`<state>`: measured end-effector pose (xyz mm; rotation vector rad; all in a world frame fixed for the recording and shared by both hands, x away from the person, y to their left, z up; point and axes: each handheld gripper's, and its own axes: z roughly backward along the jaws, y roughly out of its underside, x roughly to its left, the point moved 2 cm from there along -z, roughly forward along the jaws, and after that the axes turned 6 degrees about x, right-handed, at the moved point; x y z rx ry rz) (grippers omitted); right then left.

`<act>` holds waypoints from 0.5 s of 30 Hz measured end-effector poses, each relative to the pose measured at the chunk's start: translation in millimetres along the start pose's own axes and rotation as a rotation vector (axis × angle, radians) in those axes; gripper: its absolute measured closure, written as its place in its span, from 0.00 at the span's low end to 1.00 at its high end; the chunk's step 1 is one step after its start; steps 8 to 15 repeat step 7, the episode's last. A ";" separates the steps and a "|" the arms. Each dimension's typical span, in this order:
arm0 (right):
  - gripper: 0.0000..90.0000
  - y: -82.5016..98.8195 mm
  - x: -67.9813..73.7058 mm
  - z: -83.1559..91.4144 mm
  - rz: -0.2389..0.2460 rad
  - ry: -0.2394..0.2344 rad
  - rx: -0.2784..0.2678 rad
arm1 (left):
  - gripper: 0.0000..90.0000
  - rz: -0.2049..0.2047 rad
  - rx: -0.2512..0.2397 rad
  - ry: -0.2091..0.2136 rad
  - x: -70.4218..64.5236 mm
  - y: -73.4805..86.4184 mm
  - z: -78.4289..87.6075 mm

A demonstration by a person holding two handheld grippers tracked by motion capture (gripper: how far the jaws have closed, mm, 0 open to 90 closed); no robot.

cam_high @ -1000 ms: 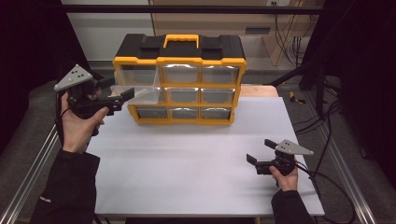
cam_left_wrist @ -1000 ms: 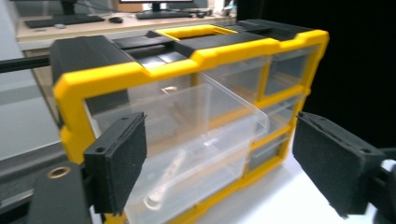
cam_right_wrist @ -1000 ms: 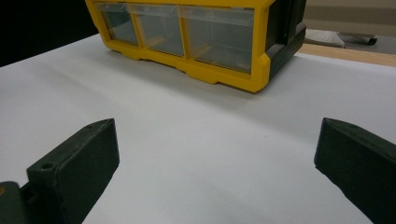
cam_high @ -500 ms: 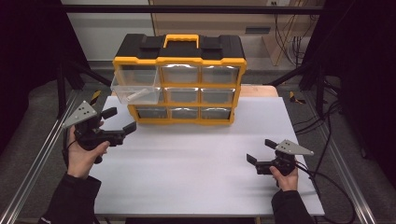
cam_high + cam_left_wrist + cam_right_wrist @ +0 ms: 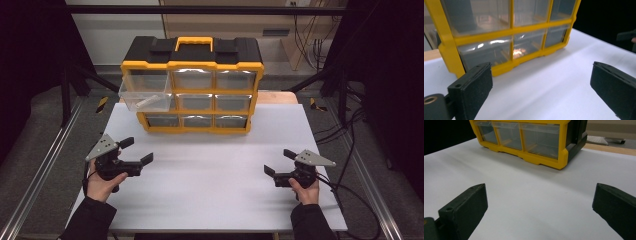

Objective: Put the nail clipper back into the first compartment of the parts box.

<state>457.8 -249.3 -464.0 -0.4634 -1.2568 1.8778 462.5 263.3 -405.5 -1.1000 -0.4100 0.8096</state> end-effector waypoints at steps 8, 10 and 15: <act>0.01 0.8 -0.6 -0.5 0.003 0.000 0.004 | 0.03 0.007 0.007 -0.005 4.6 20.1 -3.9; 0.01 0.8 -0.6 -0.5 0.003 0.000 0.004 | 0.03 0.007 0.007 -0.005 4.6 20.1 -3.9; 0.01 0.8 -0.6 -0.5 0.003 0.000 0.004 | 0.03 0.007 0.007 -0.005 4.6 20.1 -3.9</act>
